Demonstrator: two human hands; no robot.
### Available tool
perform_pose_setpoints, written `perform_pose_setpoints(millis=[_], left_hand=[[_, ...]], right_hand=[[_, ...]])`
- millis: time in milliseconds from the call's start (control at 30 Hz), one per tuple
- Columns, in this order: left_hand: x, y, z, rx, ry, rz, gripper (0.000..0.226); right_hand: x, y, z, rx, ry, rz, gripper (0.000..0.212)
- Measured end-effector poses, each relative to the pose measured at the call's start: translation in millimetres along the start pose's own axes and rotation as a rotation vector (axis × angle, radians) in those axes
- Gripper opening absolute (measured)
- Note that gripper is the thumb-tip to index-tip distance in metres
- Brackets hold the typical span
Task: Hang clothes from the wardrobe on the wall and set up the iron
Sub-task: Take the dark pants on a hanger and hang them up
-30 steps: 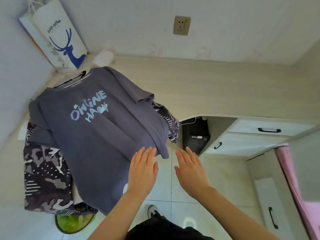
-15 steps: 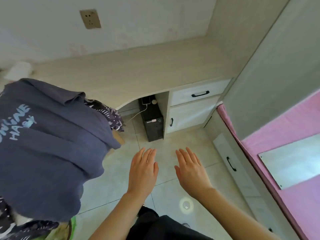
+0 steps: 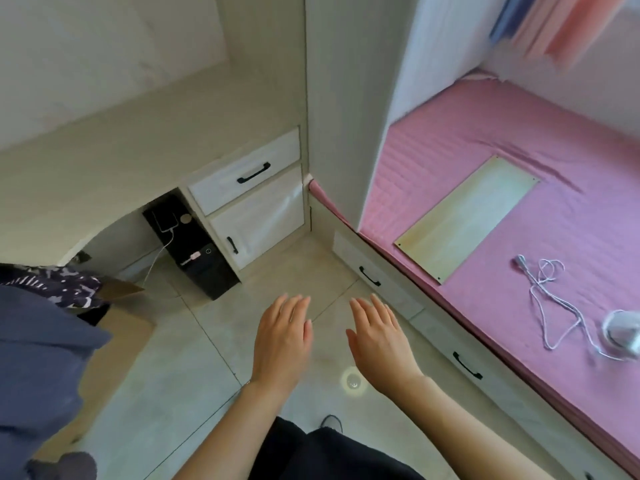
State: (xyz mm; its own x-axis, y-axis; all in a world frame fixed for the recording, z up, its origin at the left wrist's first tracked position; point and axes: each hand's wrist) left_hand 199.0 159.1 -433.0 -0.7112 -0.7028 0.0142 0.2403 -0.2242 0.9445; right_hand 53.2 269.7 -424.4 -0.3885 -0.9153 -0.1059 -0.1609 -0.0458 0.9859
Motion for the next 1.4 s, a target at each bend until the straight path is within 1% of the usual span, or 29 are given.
perform_pose_setpoints(millis=[333, 600, 767, 1000, 1233, 1400], left_hand=[[66, -24, 84, 0.007, -0.213, -0.041, 0.041], [154, -41, 124, -0.015, -0.282, -0.072, 0.041], [225, -46, 146, -0.055, -0.332, -0.027, 0.039], [322, -40, 174, -0.013, -0.416, 0.037, 0.038], [399, -36, 193, 0.027, -0.396, 0.002, 0.044], [455, -36, 206, 0.023, -0.312, 0.028, 0.045]], right_hand=[[-13, 12, 86, 0.056, -0.226, 0.02, 0.056], [31, 27, 153, 0.041, -0.347, 0.091, 0.057], [84, 43, 198, 0.042, -0.344, 0.132, 0.051], [164, 71, 250, 0.02, -0.329, 0.155, 0.054], [239, 104, 292, 0.006, -0.274, 0.201, 0.053], [290, 118, 326, -0.016, -0.202, 0.211, 0.052]])
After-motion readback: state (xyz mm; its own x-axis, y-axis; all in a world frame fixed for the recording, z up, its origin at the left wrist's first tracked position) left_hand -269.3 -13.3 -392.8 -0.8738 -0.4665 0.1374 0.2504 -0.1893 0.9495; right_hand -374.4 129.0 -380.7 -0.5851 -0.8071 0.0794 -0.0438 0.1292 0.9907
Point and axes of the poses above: each hand's wrist, its own x-axis towards the middle knuckle, its own y-axis out of the back of the hand, z = x × y, and after that the axes turned 4 degrees about -z, right-handed
